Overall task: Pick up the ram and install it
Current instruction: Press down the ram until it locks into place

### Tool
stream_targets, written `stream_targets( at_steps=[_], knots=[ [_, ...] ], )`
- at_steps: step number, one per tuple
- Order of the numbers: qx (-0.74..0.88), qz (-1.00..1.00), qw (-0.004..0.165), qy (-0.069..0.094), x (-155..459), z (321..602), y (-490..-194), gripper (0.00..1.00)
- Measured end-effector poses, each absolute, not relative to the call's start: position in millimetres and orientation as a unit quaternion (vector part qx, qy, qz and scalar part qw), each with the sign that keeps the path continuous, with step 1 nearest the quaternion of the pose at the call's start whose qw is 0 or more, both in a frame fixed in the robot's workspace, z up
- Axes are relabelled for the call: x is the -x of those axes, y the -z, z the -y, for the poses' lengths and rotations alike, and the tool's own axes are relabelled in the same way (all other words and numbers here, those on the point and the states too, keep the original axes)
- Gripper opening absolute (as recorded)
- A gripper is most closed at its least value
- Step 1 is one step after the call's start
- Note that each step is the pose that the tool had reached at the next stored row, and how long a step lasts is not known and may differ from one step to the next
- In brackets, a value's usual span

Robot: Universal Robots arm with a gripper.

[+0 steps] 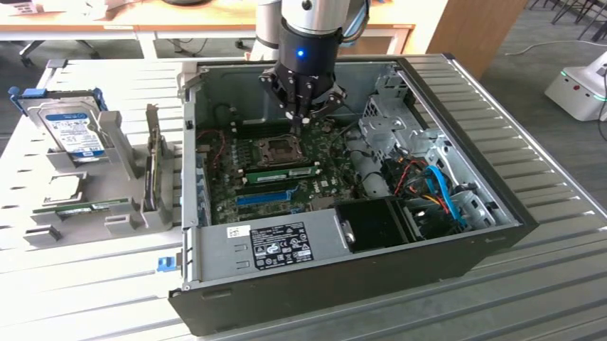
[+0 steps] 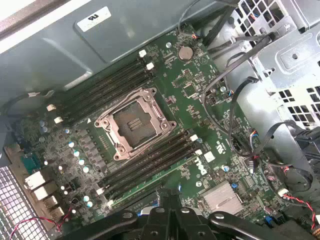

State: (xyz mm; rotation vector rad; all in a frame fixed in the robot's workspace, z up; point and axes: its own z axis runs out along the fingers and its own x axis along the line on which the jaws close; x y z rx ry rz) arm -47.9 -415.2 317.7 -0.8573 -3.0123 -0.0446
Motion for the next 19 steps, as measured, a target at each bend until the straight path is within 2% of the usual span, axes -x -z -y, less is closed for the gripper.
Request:
stream_targets(
  at_steps=[19],
  knots=[
    [0.258, 0.966, 0.005, 0.014, 48.0, 415.2, -317.7, 0.11]
  ],
)
